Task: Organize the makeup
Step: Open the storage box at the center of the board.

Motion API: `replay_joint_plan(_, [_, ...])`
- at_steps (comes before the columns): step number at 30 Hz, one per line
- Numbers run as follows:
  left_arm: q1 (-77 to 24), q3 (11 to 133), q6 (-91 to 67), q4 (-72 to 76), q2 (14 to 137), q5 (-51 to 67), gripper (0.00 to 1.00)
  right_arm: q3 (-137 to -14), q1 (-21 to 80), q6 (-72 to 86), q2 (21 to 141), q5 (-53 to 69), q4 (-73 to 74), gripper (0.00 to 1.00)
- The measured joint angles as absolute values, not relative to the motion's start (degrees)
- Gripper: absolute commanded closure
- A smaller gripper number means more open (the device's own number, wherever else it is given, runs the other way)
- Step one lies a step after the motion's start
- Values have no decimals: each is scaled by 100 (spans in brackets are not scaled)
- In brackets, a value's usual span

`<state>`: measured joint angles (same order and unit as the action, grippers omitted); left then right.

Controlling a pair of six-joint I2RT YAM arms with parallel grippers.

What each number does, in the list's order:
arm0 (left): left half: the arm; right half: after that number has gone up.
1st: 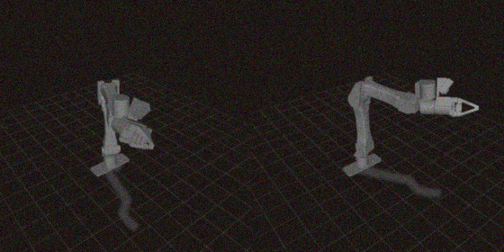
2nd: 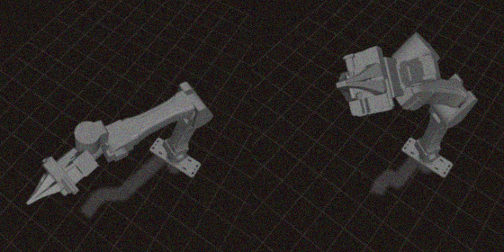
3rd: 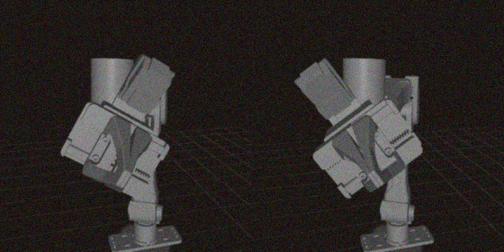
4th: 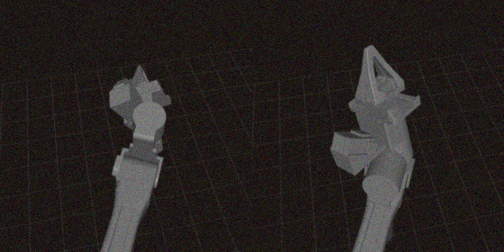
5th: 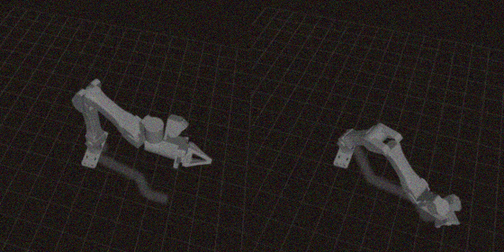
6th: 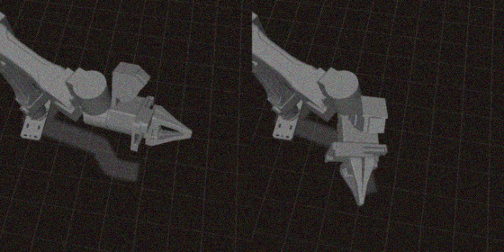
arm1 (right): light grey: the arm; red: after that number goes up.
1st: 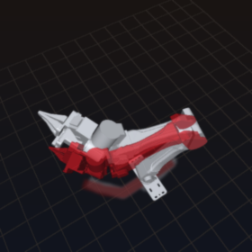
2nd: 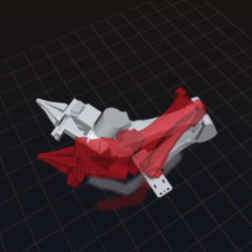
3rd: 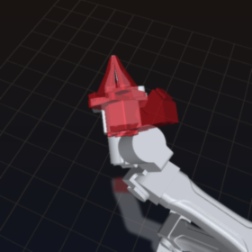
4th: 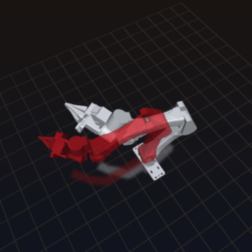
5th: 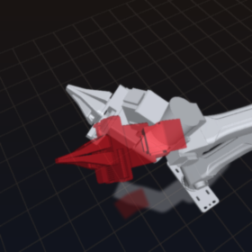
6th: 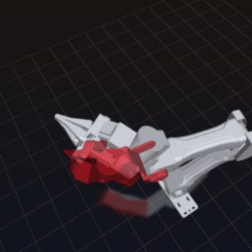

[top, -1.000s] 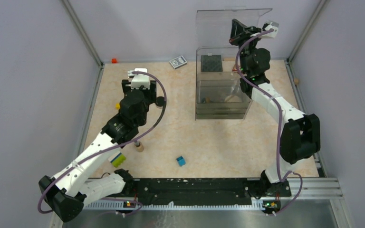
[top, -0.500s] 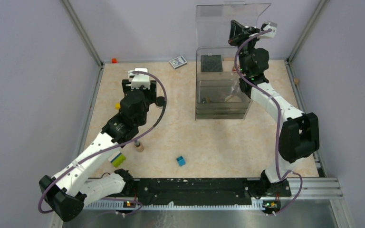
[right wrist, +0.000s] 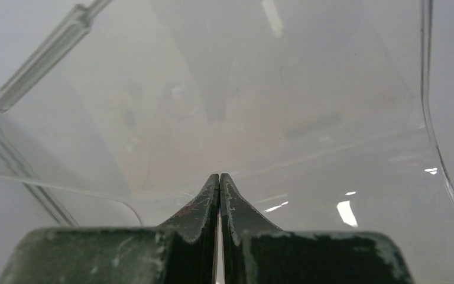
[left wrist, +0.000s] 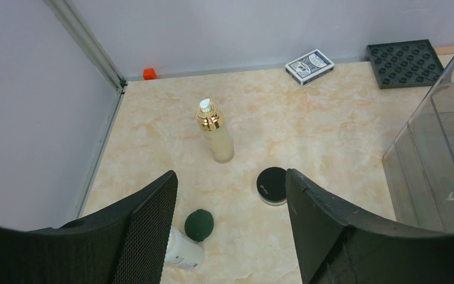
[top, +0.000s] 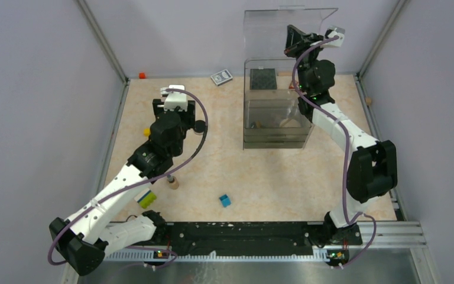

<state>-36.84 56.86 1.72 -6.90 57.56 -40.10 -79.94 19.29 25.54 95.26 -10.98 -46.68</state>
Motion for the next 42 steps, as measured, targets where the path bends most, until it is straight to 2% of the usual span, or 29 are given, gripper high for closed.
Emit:
replay_joint_plan(5, [-3682, 5686, 172, -690, 5756, -4010, 27, -7902, 1929, 2582, 9507, -1068, -4737, 100])
replay_joint_plan(16, [-3680, 5686, 172, -690, 5756, -4005, 27, -6908, 1931, 2882, 8958, -829, -4748, 100])
replay_joint_plan(25, [-3680, 5686, 172, -690, 5756, -3994, 17, -6517, 2283, 2958, 7813, -764, -4390, 100])
replay_joint_plan(30, [-3680, 5686, 172, -690, 5756, -3988, 13, -6215, 2696, 2895, 7181, -781, -3647, 100])
replay_joint_plan(36, [-3680, 5686, 169, -690, 5756, -3977, 8, -6060, 2840, 2928, 6622, -786, -1820, 100])
replay_joint_plan(42, [-3680, 5686, 165, -690, 5758, -3964, 2, -5564, 2840, 3114, 5970, -663, -16, 94])
